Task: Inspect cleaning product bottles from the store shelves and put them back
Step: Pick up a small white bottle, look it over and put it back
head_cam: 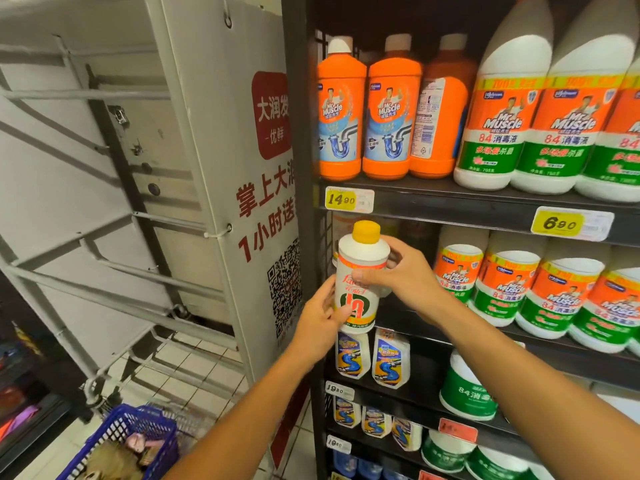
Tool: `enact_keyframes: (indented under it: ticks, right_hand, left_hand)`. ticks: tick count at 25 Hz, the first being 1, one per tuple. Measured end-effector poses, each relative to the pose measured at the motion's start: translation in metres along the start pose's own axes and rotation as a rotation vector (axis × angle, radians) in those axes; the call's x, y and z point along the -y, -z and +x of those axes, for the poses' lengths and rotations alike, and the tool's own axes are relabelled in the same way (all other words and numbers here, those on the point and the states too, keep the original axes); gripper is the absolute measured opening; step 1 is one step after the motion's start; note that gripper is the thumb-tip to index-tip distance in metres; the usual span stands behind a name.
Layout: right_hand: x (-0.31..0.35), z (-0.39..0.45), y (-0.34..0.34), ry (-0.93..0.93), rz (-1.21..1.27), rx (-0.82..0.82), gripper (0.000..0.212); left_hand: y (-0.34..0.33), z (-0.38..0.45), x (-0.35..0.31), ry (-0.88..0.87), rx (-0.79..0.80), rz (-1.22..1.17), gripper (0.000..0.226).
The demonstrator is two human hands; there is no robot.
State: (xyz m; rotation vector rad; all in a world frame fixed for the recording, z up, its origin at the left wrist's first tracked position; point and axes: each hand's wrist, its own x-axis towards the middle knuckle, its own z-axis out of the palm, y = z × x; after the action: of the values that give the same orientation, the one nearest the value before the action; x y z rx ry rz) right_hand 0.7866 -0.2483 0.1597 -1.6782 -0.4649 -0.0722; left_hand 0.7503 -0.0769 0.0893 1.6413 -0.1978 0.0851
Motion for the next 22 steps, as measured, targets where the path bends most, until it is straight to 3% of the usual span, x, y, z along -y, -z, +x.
enact_keyframes:
  ticks: [8, 16, 22]
  right_hand:
    - [-0.022, 0.044, -0.007, -0.053, -0.071, -0.069, 0.050]
    - [-0.044, 0.081, -0.014, -0.127, -0.075, -0.062, 0.049]
    - [-0.050, 0.094, -0.014, -0.252, -0.129, -0.070, 0.021]
  left_hand:
    - [-0.022, 0.018, -0.003, 0.057, -0.230, -0.095, 0.055]
    - [-0.018, 0.028, 0.016, 0.171, -0.164, -0.076, 0.068]
    - [-0.028, 0.032, 0.026, 0.198, -0.166, -0.085, 0.075]
